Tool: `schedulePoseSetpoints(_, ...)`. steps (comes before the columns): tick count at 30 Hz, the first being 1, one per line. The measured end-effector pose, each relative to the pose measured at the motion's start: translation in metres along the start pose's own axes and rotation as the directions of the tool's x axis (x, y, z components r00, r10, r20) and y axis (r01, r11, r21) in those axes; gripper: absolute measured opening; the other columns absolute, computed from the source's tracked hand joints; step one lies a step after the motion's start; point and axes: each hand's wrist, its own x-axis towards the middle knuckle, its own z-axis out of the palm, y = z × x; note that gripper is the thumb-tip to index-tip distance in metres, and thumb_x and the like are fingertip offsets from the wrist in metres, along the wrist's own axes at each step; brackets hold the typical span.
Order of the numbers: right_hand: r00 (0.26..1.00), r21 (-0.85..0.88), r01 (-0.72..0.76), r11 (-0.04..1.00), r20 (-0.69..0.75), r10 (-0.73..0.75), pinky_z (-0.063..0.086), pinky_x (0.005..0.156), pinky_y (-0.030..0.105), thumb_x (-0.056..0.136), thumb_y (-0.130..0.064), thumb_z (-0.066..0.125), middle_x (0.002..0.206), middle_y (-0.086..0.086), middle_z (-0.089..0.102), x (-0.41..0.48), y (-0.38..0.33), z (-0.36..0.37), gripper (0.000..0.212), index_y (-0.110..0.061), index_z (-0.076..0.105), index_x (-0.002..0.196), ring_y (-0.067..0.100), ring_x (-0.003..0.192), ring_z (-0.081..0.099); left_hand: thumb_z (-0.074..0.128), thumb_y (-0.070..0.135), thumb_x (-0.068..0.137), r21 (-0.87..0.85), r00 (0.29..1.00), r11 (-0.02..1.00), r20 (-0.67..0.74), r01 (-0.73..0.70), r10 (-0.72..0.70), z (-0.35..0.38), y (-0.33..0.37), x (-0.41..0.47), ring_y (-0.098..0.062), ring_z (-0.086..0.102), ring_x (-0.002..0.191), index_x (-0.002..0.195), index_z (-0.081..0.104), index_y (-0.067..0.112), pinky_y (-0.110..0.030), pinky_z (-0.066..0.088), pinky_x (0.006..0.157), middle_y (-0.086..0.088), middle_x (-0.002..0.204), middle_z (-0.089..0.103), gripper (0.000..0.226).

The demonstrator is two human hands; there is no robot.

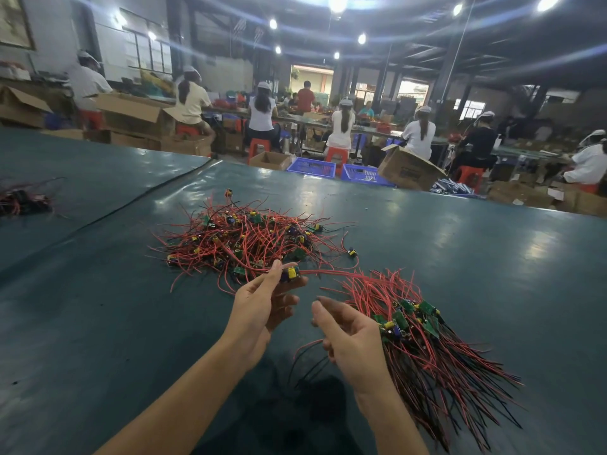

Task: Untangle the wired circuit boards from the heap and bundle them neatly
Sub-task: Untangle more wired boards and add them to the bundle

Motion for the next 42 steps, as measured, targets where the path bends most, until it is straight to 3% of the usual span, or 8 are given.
schedulePoseSetpoints(8,0.989,0.063,0.078,0.995,-0.130,-0.070,0.042,0.043,0.016,0.093,-0.029,0.061,0.073,-0.002,0.072,-0.002,-0.003,0.006,0.025,-0.026,0.077,0.075,0.006,0.057,0.059,0.059,0.033,0.084,0.402,0.896,0.808,0.297,-0.431,0.331,0.012,-0.022,-0.015,0.001,0.068,0.092,0.105,0.074,0.014,-0.014,0.052,0.076,0.004,0.101,0.075,0.032)
schedulePoseSetpoints(14,0.947,0.102,0.114,0.988,-0.311,-0.077,0.050,0.054,0.030,0.094,-0.031,0.061,0.060,-0.004,0.063,0.006,-0.001,-0.006,0.030,-0.025,0.074,0.068,0.011,0.059,0.056,0.059,0.027,0.093,0.613,0.580,0.052,0.711,-0.788,0.398,0.002,-0.030,-0.011,-0.020,0.057,0.119,0.138,0.051,0.018,-0.033,0.045,0.101,0.000,0.143,0.051,0.047)
schedulePoseSetpoints(19,0.913,-0.284,0.164,0.945,-0.318,-0.254,0.033,0.051,0.021,0.098,-0.035,0.055,0.051,-0.011,0.044,0.013,0.001,-0.032,0.045,-0.016,0.058,0.058,0.007,0.050,0.038,0.051,0.033,0.094,0.805,0.763,-0.146,0.592,-0.575,0.259,-0.029,-0.026,0.012,-0.012,0.027,0.141,0.152,0.019,0.033,-0.034,0.024,0.114,0.008,0.158,0.024,0.066)
schedulePoseSetpoints(22,0.935,-0.662,0.011,0.749,-0.258,-0.242,0.044,0.072,0.024,0.098,-0.040,0.052,0.091,-0.011,0.069,0.014,0.008,-0.047,0.031,-0.020,0.075,0.106,0.010,0.086,0.060,0.043,0.045,0.098,0.898,0.911,-0.272,0.391,-0.346,0.132,-0.048,-0.027,0.027,-0.016,0.007,0.148,0.154,0.017,0.031,-0.041,0.016,0.117,0.002,0.163,0.004,0.063)
schedulePoseSetpoints(27,0.949,-0.851,-0.125,0.511,-0.252,-0.188,0.041,0.069,0.029,0.098,-0.040,0.052,0.116,-0.007,0.059,0.009,0.007,-0.048,0.041,-0.028,0.054,0.137,0.011,0.089,0.052,0.029,0.059,0.098,0.945,0.973,-0.253,0.225,-0.208,0.043,-0.064,-0.030,0.040,-0.020,0.010,0.148,0.152,0.024,0.029,-0.044,0.013,0.117,0.000,0.163,0.004,0.062)
schedulePoseSetpoints(32,0.929,-0.788,0.064,0.613,-0.177,-0.324,0.034,0.061,0.015,0.094,-0.035,0.060,0.115,-0.011,0.060,0.005,0.006,-0.035,0.038,-0.023,0.061,0.131,0.002,0.081,0.048,0.030,0.050,0.100,0.967,0.978,-0.214,0.167,-0.137,0.127,-0.067,-0.024,0.046,-0.025,0.021,0.143,0.145,0.037,0.033,-0.048,0.017,0.115,-0.003,0.162,0.014,0.048)
schedulePoseSetpoints(38,0.952,-0.707,0.232,0.668,0.024,-0.305,0.055,0.072,0.032,0.094,-0.034,0.060,0.105,-0.018,0.058,-0.003,0.011,-0.012,0.034,-0.024,0.064,0.126,0.004,0.076,0.062,0.032,0.028,0.102,0.962,0.981,-0.214,0.187,-0.170,0.060,-0.070,-0.016,0.055,-0.021,0.024,0.136,0.137,0.044,0.037,-0.047,0.020,0.111,0.010,0.157,0.026,0.039)
schedulePoseSetpoints(42,0.956,-0.647,0.256,0.718,0.057,-0.289,0.052,0.063,0.024,0.094,-0.031,0.062,0.101,-0.018,0.059,-0.004,0.017,-0.008,0.030,-0.024,0.066,0.122,0.000,0.063,0.060,0.044,0.025,0.097,0.965,0.954,-0.128,0.249,-0.229,0.166,-0.071,-0.015,0.053,-0.019,0.040,0.118,0.116,0.055,0.034,-0.038,0.027,0.102,0.012,0.127,0.053,0.023)
